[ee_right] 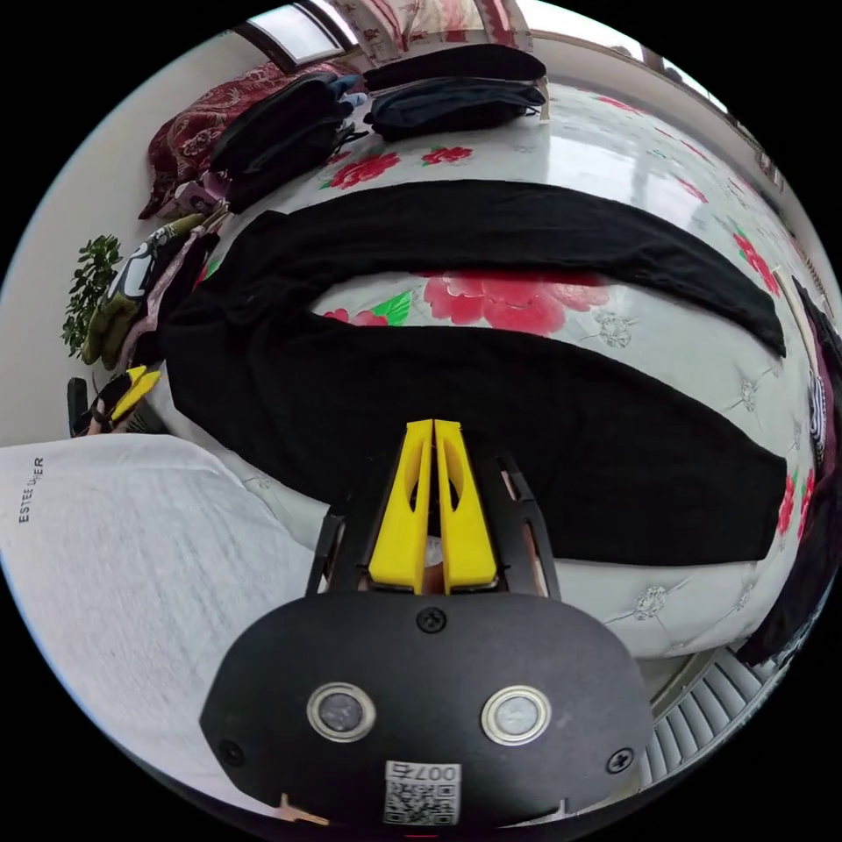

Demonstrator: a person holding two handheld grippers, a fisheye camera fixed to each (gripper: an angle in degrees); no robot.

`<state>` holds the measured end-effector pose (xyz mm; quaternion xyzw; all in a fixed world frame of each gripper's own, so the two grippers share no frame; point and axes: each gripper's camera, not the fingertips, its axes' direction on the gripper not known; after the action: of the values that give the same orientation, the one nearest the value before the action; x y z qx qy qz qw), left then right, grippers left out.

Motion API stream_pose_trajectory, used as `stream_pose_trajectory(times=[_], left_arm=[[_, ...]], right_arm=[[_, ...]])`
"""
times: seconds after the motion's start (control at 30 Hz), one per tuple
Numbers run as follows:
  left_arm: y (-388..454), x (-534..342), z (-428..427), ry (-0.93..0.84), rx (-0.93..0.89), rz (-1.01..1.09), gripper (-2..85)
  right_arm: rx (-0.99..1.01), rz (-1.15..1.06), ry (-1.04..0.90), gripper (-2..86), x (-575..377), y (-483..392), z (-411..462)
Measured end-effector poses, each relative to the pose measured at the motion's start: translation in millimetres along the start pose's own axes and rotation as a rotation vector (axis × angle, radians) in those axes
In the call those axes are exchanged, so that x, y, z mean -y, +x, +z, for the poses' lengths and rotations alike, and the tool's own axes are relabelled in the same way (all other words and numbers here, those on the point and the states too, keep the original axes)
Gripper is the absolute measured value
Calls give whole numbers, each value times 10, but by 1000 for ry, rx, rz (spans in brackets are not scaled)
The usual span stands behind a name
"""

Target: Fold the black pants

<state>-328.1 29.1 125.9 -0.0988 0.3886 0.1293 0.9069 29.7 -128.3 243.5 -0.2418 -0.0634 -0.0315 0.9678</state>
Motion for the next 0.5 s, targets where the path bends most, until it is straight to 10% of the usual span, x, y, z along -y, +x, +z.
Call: stream_pose_trajectory(times=[0.27, 0.5], left_arm=[[641, 299, 1102, -99, 295, 214, 67], [1108, 233, 358, -202, 785, 454, 48]], right_arm=[[-27, -62, -43, -2, 105, -31, 82], [-2, -51, -45, -2, 123, 96, 0]])
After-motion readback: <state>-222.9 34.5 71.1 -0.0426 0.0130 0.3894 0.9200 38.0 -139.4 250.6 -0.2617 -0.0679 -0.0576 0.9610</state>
